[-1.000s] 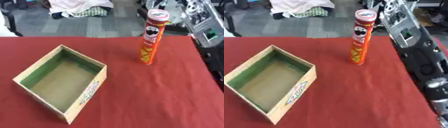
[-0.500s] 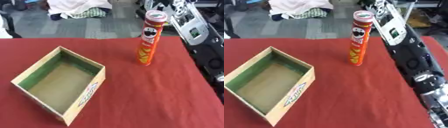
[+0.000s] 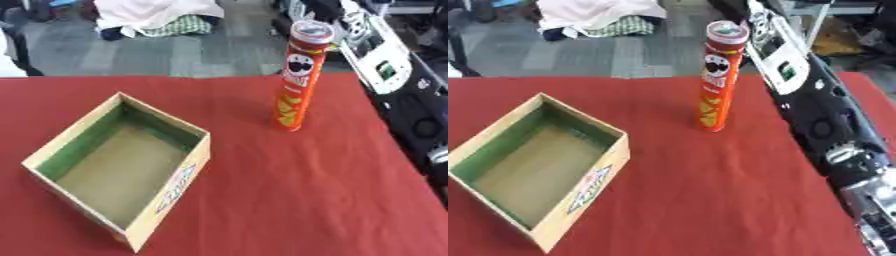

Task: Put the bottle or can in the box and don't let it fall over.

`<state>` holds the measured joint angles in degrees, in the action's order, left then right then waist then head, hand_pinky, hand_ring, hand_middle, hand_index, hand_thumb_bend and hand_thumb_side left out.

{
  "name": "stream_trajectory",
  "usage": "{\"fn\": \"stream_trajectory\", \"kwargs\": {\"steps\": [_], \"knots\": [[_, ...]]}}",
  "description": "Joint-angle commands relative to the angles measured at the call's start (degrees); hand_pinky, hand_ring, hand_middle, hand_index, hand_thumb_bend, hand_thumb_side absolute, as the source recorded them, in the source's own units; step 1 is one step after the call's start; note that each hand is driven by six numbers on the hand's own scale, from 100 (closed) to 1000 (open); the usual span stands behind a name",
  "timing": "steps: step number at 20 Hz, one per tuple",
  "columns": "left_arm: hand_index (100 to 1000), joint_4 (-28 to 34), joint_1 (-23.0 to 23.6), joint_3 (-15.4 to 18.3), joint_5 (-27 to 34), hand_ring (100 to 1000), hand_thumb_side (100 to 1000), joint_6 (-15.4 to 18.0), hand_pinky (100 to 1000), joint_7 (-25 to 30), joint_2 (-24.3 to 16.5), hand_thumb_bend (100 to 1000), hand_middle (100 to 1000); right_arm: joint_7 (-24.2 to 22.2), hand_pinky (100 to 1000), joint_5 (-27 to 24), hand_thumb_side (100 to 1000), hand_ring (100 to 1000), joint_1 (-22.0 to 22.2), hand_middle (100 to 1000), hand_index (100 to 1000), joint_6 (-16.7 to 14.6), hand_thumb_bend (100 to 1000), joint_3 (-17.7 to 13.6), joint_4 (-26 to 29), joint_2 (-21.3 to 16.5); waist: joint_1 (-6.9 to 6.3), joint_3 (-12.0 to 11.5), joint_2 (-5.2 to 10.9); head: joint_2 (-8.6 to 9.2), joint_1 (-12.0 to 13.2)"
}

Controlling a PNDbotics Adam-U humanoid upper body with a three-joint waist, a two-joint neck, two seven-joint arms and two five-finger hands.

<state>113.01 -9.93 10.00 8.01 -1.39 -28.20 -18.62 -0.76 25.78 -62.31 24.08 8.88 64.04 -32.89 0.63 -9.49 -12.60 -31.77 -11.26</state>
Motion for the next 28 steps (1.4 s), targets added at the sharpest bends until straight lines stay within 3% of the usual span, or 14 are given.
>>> {"fn": "stream_trajectory", "kwargs": {"steps": [1, 8, 12, 13, 17, 28], "knots": [[699, 0.73, -0.14, 0.21, -0.04, 826, 420, 0.06, 802, 0.01, -1.69, 615, 786, -1.07, 842, 0.42, 1000, 939, -0.65, 925, 866, -0.20, 320, -0.41, 0.16, -2.32, -0.14, 0.02, 0.85, 0.81, 0.06], [698, 0.74, -0.24, 0.22, 0.00, 826, 420, 0.06, 802, 0.05, -1.63, 616, 786, -1.51, 839, -2.12, 1000, 934, 0.19, 920, 865, -0.57, 337, -0.58, 1.13, -2.86, -0.05, -0.03, 0.65, 1.01, 0.17], [698, 0.74, -0.34, 0.23, 0.02, 826, 421, 0.03, 803, 0.17, -1.63, 615, 786, -0.97, 837, -2.67, 1000, 928, 0.57, 914, 876, -1.19, 441, -0.41, 2.63, -3.34, 0.04, -0.01, 0.54, 0.87, 0.27], [699, 0.75, -0.36, 0.22, 0.03, 826, 421, 0.02, 803, 0.20, -1.62, 615, 786, -0.95, 836, -2.57, 1000, 926, 0.61, 914, 883, -1.27, 501, -0.34, 2.78, -3.39, 0.06, 0.00, 0.52, 0.87, 0.27], [699, 0.78, -0.45, 0.26, 0.02, 826, 421, 0.02, 803, 0.26, -1.62, 615, 786, -1.17, 827, -1.81, 1000, 916, 0.71, 909, 886, -1.55, 566, -0.25, 2.90, -3.34, 0.08, -0.06, 0.43, 1.03, 0.28], [699, 0.82, -0.54, 0.29, 0.09, 825, 421, 0.05, 803, 0.26, -1.51, 616, 785, -2.93, 831, 0.90, 966, 909, 0.21, 904, 867, -2.00, 587, 0.25, 1.75, -2.60, 0.13, -0.21, 0.27, 1.62, -0.17]]}}
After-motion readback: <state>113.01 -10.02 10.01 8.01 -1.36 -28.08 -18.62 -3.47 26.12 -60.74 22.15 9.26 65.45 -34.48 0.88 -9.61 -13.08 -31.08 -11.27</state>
